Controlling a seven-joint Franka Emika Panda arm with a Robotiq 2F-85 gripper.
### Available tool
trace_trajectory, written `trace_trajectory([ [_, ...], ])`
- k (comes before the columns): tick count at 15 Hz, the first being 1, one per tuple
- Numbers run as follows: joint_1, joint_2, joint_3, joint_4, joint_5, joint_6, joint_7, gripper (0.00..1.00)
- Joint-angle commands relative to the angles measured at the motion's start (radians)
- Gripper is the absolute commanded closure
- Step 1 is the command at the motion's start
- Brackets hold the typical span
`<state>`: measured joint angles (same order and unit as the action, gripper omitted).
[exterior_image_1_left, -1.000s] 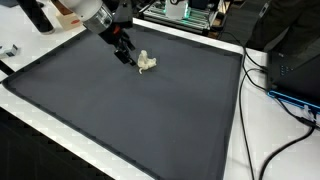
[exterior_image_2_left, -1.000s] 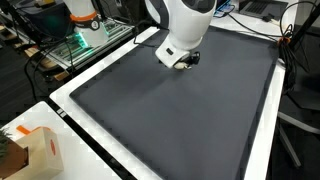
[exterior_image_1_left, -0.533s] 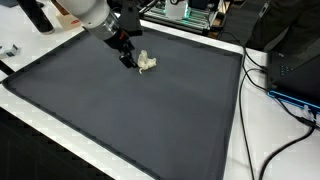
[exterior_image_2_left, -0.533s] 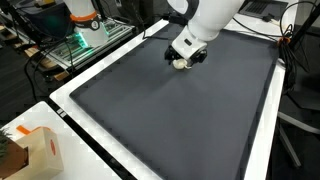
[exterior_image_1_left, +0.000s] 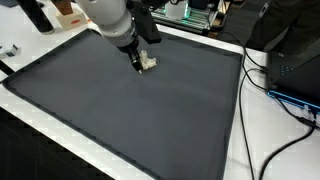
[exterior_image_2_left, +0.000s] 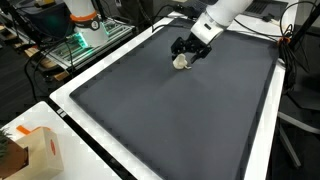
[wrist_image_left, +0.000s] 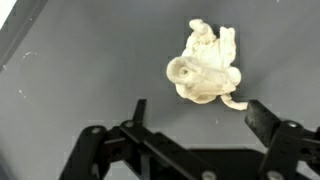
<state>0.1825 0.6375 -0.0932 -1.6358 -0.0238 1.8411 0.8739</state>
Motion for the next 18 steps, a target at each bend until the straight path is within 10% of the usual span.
trace_trajectory([
  [1,0.061,0.022,-0.002,0.038,-0.134,-0.057,0.031,0.00],
  [18,0.206,-0.047,0.065,-0.140,-0.555,0.117,0.006,0.00],
])
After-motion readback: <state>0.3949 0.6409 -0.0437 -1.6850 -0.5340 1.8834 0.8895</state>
